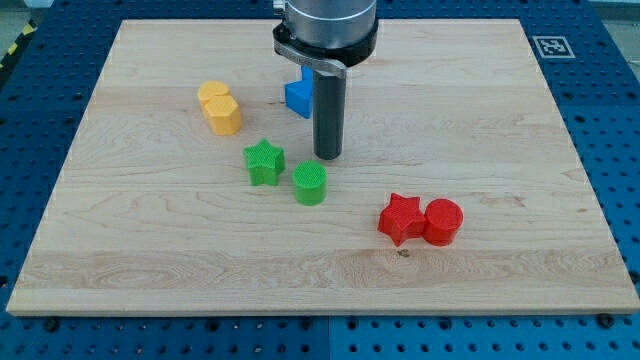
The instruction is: Push the green star into the left side of the green circle
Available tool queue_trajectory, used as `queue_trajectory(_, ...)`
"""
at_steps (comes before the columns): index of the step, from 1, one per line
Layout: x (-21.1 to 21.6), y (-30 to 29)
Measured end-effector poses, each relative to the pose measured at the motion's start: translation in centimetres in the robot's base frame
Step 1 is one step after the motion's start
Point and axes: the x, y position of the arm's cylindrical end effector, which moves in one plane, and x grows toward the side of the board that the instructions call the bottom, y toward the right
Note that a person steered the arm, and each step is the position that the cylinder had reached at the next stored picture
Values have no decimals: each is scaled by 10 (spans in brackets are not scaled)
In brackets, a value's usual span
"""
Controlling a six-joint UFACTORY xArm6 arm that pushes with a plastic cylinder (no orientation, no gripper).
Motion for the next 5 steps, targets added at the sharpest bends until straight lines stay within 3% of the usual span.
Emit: queue_trajectory(5,-13,-109)
